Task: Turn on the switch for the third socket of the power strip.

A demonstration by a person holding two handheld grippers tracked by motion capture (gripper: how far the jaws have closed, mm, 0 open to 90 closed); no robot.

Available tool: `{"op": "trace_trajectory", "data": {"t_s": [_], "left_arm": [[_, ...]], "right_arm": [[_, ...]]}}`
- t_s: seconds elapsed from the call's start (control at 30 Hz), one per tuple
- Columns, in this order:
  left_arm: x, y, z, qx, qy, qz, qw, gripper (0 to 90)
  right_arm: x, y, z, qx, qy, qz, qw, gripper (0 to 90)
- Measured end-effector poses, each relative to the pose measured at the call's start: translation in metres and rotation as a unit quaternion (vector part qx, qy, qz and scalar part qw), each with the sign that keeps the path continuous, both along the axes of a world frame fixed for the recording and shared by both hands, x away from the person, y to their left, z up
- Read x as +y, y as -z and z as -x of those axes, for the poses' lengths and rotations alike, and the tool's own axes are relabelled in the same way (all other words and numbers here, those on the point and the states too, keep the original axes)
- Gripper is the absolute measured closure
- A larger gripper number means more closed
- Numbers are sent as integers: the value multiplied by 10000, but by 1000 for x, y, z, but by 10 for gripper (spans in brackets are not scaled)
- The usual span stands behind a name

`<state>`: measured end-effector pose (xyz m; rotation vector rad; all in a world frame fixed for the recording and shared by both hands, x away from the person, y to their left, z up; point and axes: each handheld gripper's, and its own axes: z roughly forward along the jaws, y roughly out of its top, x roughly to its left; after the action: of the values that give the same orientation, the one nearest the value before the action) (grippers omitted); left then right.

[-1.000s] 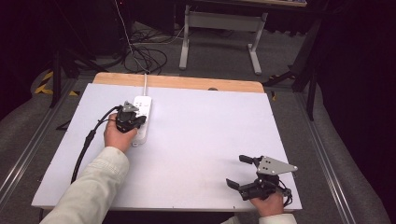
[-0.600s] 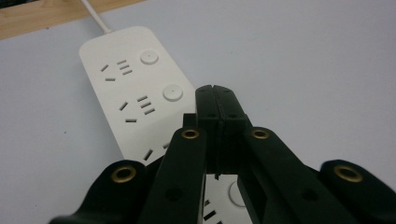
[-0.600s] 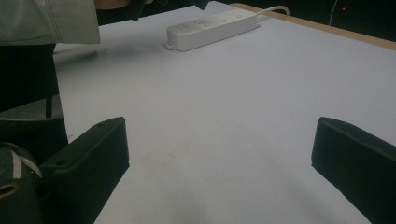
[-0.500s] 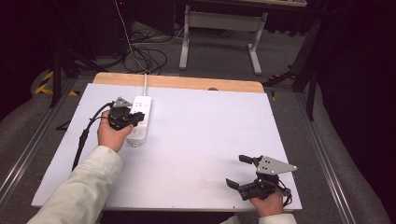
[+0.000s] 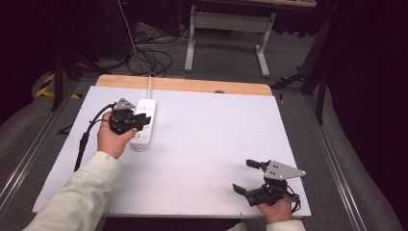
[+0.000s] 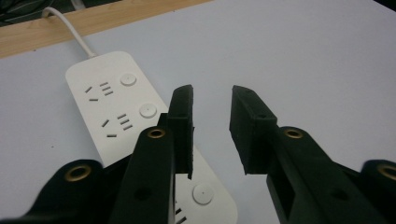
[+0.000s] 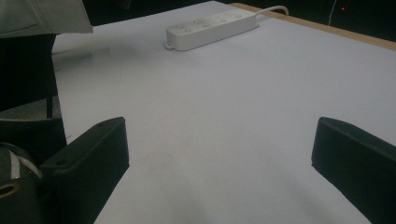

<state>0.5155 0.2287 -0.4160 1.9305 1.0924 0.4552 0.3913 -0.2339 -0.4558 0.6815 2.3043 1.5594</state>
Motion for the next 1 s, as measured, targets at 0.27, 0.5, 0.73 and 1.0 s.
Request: {"op": "trace_trajectory", "data": {"t_s": [0.27,0.5,0.73,1.0], "left_arm": [[5,-16,18,-147,141,182,9996,444],[12,-32,36,-305,279,440,9982,305],[16,-44,57,-400,466,454,9971,214],[21,-50,86,-607,612,487,9951,210]], "right_arm": [[0,-1,1,-40,1,15,10000,44],[1,-1,1,-39,6,19,10000,42],[1,0,1,-22,0,17,10000,41],[2,0,1,-10,-11,8,10000,41]]}}
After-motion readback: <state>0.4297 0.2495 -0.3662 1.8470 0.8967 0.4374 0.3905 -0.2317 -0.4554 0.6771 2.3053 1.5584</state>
